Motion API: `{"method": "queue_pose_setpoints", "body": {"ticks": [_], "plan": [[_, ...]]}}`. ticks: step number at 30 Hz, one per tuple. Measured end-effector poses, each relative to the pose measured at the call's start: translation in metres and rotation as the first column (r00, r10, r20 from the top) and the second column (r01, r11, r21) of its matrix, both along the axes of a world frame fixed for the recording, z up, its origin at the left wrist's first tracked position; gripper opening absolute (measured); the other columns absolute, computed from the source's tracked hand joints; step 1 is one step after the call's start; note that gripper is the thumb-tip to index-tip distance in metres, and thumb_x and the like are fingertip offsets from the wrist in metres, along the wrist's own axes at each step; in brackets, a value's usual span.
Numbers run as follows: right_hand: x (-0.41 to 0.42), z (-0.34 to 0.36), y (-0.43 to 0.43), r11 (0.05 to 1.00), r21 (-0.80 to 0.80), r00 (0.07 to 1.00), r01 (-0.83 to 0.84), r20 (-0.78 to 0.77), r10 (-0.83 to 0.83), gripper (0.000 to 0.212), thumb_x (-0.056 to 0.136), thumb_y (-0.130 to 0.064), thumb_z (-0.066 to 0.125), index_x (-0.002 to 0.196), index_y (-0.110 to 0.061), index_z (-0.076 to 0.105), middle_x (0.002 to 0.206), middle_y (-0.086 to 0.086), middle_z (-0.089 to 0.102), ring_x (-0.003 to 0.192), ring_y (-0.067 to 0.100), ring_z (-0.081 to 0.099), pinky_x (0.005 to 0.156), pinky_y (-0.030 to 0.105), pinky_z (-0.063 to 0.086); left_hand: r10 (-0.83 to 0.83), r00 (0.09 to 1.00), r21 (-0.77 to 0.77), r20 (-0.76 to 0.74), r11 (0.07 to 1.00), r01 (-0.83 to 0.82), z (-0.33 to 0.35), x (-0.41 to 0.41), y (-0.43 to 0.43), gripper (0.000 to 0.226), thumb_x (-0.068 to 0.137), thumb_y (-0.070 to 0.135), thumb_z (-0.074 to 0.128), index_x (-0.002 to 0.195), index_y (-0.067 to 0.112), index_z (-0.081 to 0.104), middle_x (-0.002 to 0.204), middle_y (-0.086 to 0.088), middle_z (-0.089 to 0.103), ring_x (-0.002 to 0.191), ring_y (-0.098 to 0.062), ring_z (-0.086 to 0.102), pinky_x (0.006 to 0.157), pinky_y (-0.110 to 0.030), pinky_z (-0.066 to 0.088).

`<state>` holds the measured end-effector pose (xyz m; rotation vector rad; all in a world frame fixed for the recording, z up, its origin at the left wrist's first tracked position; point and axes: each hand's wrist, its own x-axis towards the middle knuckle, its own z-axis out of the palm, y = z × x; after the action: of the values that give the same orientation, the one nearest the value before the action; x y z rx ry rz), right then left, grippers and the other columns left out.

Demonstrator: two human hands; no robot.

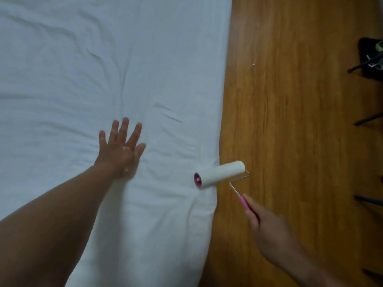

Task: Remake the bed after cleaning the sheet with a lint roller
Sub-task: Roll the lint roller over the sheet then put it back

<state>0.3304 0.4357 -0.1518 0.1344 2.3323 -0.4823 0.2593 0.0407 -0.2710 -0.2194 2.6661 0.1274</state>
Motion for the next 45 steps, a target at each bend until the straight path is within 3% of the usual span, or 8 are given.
{"method": "queue_pose_setpoints", "body": {"ticks": [5,10,17,24,28,35,40,45], "plan": [[-0.028,0.027,-0.039,0.976,-0.211,0.985,0.057,-0.148,-0.089,0.028,0.104,-0.047,0.035,0.128,-0.056,0.045,0.073,-0.001,0.066,0.052,0.014,0.058,0.045,0.031,0.046,-0.007,0.998,0.011,-0.067,1.000,0.008,-0.004,0.113,0.030,0.066,0.098,0.058,0.014,0.159,0.034,0.008,0.168,-0.005,0.000,0.154,-0.030,0.001,0.118,-0.062,0.007],[-0.022,-0.028,-0.104,0.952,-0.110,0.928,-0.286,-0.278,0.247,0.029,0.103,-0.018,0.041,0.129,-0.026,0.048,0.097,0.002,0.066,0.074,0.030,0.060,0.067,0.042,0.053,0.001,0.996,0.000,-0.091,1.000,-0.001,-0.010,0.201,0.042,0.062,0.099,0.058,0.011,0.158,0.040,0.003,0.168,-0.002,-0.005,0.154,-0.026,-0.003,0.120,-0.060,0.006],[0.180,-0.019,0.024,0.997,-0.055,0.999,-0.050,-0.024,0.049,0.044,0.104,-0.042,0.037,0.148,-0.046,0.035,0.073,-0.007,0.065,0.057,0.008,0.059,0.053,0.026,0.048,-0.038,0.999,0.033,-0.022,0.999,0.038,-0.003,0.299,0.059,0.061,0.099,0.058,0.006,0.156,0.044,-0.008,0.167,-0.001,-0.015,0.153,-0.023,-0.017,0.120,-0.058,-0.003],[0.165,0.012,-0.034,0.981,-0.175,0.973,-0.082,-0.227,0.041,0.036,0.104,-0.042,0.039,0.139,-0.048,0.041,0.075,-0.003,0.066,0.059,0.010,0.060,0.052,0.030,0.050,-0.099,0.991,0.071,0.091,0.993,0.093,0.013,0.368,0.068,0.062,0.099,0.056,0.011,0.158,0.039,0.009,0.168,-0.004,0.002,0.154,-0.027,-0.002,0.120,-0.060,0.013],[0.145,-0.013,-0.088,0.959,-0.106,0.952,-0.263,-0.192,0.240,0.028,0.104,-0.035,0.036,0.131,-0.037,0.044,0.089,0.006,0.067,0.075,0.023,0.061,0.070,0.043,0.056,-0.012,0.995,0.185,0.104,0.983,-0.008,0.021,0.395,0.080,0.072,0.089,0.062,0.000,0.157,0.042,0.006,0.166,0.006,-0.009,0.152,-0.019,-0.015,0.122,-0.051,0.007],[0.229,0.001,0.012,0.965,-0.011,0.964,-0.263,-0.036,0.262,0.045,0.104,-0.043,0.035,0.149,-0.044,0.030,0.072,-0.005,0.063,0.059,0.012,0.061,0.057,0.034,0.054,0.156,0.971,0.195,0.184,0.962,-0.191,0.038,0.419,0.105,0.061,0.104,0.049,0.026,0.159,0.033,0.004,0.166,0.010,-0.010,0.153,-0.015,-0.008,0.125,-0.045,0.010],[0.225,0.031,-0.014,0.954,-0.120,0.955,-0.274,-0.148,0.255,0.046,0.104,-0.041,0.042,0.147,-0.051,0.030,0.071,-0.006,0.064,0.056,0.010,0.060,0.048,0.029,0.047,0.318,0.925,0.260,0.207,0.894,-0.365,0.051,0.417,0.117,0.060,0.104,0.047,0.034,0.157,0.021,0.022,0.167,0.002,0.010,0.154,-0.019,0.005,0.123,-0.043,0.020],[0.205,-0.004,-0.085,0.893,-0.052,0.893,-0.446,-0.094,0.441,0.035,0.104,-0.030,0.037,0.138,-0.039,0.035,0.087,0.005,0.066,0.071,0.023,0.064,0.062,0.043,0.057,0.395,0.836,0.262,0.381,0.821,-0.508,0.063,0.455,0.110,0.057,0.103,0.047,0.042,0.152,0.020,0.035,0.160,-0.004,0.030,0.147,-0.025,0.027,0.119,-0.040,0.030]]}}
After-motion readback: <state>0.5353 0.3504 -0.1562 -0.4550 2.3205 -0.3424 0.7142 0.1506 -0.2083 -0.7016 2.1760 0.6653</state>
